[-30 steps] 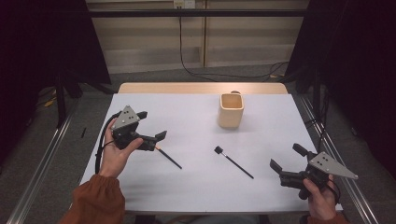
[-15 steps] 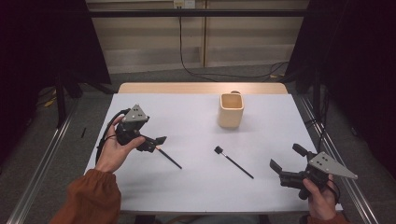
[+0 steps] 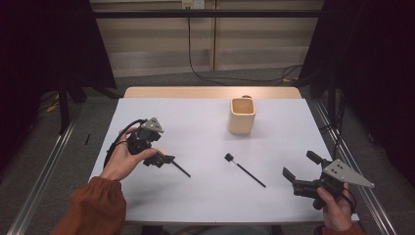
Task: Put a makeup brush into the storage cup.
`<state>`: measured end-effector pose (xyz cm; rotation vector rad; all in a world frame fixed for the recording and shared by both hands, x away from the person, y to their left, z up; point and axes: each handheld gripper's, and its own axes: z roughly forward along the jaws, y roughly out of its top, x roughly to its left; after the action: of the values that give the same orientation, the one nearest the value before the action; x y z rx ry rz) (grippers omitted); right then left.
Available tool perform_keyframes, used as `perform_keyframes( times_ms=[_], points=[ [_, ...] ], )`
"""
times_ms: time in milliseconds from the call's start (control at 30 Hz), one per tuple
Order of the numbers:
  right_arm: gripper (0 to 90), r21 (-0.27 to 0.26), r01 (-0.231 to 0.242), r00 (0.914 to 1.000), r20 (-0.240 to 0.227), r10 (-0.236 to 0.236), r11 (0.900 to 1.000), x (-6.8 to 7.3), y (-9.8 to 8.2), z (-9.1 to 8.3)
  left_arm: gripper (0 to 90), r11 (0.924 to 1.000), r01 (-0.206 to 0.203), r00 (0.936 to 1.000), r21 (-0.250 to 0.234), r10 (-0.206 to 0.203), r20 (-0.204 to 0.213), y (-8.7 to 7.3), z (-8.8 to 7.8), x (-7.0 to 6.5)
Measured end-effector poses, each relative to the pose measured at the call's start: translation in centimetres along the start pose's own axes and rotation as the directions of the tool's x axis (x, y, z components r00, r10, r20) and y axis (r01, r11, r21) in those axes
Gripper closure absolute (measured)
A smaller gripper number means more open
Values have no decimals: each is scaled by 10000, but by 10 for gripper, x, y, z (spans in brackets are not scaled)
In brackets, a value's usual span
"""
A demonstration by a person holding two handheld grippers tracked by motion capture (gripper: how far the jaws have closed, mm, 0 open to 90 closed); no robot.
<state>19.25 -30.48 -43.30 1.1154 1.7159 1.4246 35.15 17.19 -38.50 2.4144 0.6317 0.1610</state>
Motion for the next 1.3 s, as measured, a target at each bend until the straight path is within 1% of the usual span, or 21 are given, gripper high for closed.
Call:
perform_keyframes(
  times_ms=[67, 133, 167, 267, 367, 400, 467, 533, 667, 700, 767, 800, 833, 933, 1033, 1100, 1167, 1200, 1233, 1267, 1300],
  points=[
    [0, 13, 9, 10000, -17, -9, 10000, 0, 0, 0, 58, 9999, -68, 10000, 150, 68, 28, 0, 0, 0],
    [0, 17, 4, 10000, -30, -4, 10000, 0, 0, 0, 57, 9956, -499, 9987, 790, 486, 178, -1, 1, 2],
    [0, 30, 12, 10000, -22, -12, 10000, 0, 0, 0, 57, 9968, -287, 9994, 742, 272, 210, -2, 3, 1],
    [0, 10, -28, 10000, -25, 28, 10000, 1, 0, 0, 55, 9947, -397, 9989, 953, 372, 284, -2, 4, 0],
    [0, 30, 18, 10000, -22, -18, 10000, 0, 0, 0, 51, 9845, -896, 9958, 1507, 855, 337, -4, 7, -1],
    [0, 31, 10, 10000, -37, -10, 10000, 0, 0, 0, 48, 9845, -896, 9958, 1507, 855, 337, -4, 7, -1],
    [0, 15, 29, 10000, -17, -29, 10000, 0, 0, 0, 48, 9751, -1192, 9925, 1872, 1121, 479, -5, 9, 0],
    [0, -3, -13, 10000, -26, 13, 10000, 1, 0, 0, 52, 9682, -1312, 9907, 2131, 1205, 625, -6, 12, 0],
    [0, 1, 47, 10000, -37, -47, 10000, 0, 0, 0, 90, 9655, -1297, 9898, 2259, 1126, 869, -7, 14, 2],
    [0, 6, 42, 10000, -57, -42, 10000, 1, 0, 0, 81, 9597, -1408, 9879, 2433, 1202, 977, -6, 15, 5],
    [0, 20, 3, 10000, -58, -3, 10000, 1, 0, 0, 80, 9578, -1403, 9878, 2508, 1184, 1007, -5, 16, 5],
    [0, 35, 24, 10000, -77, -24, 10000, 1, 0, 0, 81, 9516, -1581, 9849, 2634, 1330, 1106, -3, 18, 7],
    [0, 42, 13, 10000, -72, -13, 10000, 1, 0, 0, 81, 9492, -1607, 9846, 2705, 1351, 1111, -2, 18, 8],
    [0, 27, 22, 10000, -80, -22, 10000, 1, 0, 0, 77, 9477, -1607, 9847, 2759, 1348, 1105, -1, 19, 9],
    [0, 25, 22, 10000, -95, -22, 10000, 1, 0, 0, 85, 9440, -1795, 9801, 2770, 1474, 1327, 0, 20, 11],
    [0, 39, 31, 9999, -124, -30, 10000, 1, 0, 0, 95, 9370, -1770, 9810, 3013, 1434, 1305, 0, 24, 15],
    [0, 29, 49, 9999, -117, -49, 10000, 1, 0, 0, 127, 9284, -1952, 9778, 3162, 1590, 1368, 2, 26, 20],
    [0, 48, 32, 9999, -122, -31, 10000, 1, 0, 0, 138, 9284, -1952, 9778, 3162, 1590, 1368, 2, 26, 20],
    [0, 54, -11, 10000, -94, 11, 10000, 2, 0, 1, 132, 9387, -1724, 9819, 2985, 1396, 1282, 5, 29, 24],
    [0, 62, -10, 10000, -90, 10, 10000, 2, 0, 1, 144, 9339, -1906, 9791, 3024, 1586, 1275, 6, 30, 26],
    [0, 58, 14, 9999, -134, -13, 10000, 2, 0, 1, 164, 9156, -2304, 9714, 3296, 1963, 1337, 8, 31, 29]
  ],
)
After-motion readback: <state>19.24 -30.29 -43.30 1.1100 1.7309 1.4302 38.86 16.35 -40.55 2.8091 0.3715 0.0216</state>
